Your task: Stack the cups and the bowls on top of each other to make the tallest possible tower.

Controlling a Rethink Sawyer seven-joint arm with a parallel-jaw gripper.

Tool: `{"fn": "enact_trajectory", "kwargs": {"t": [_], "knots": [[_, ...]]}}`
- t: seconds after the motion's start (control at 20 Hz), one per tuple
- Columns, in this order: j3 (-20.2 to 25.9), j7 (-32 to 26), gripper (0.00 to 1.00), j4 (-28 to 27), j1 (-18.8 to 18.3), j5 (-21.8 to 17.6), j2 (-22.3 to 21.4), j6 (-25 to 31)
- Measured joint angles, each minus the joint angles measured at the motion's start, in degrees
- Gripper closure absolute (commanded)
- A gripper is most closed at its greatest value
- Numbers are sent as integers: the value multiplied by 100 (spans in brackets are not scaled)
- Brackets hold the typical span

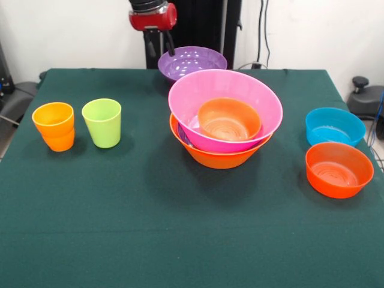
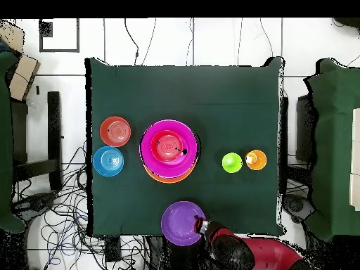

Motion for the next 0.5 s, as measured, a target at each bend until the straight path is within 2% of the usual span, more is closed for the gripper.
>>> {"fn": "enact_trajectory", "kwargs": {"t": [0.5], "knots": [[-114,0,0,-10,219,-245,293,-1]]}}
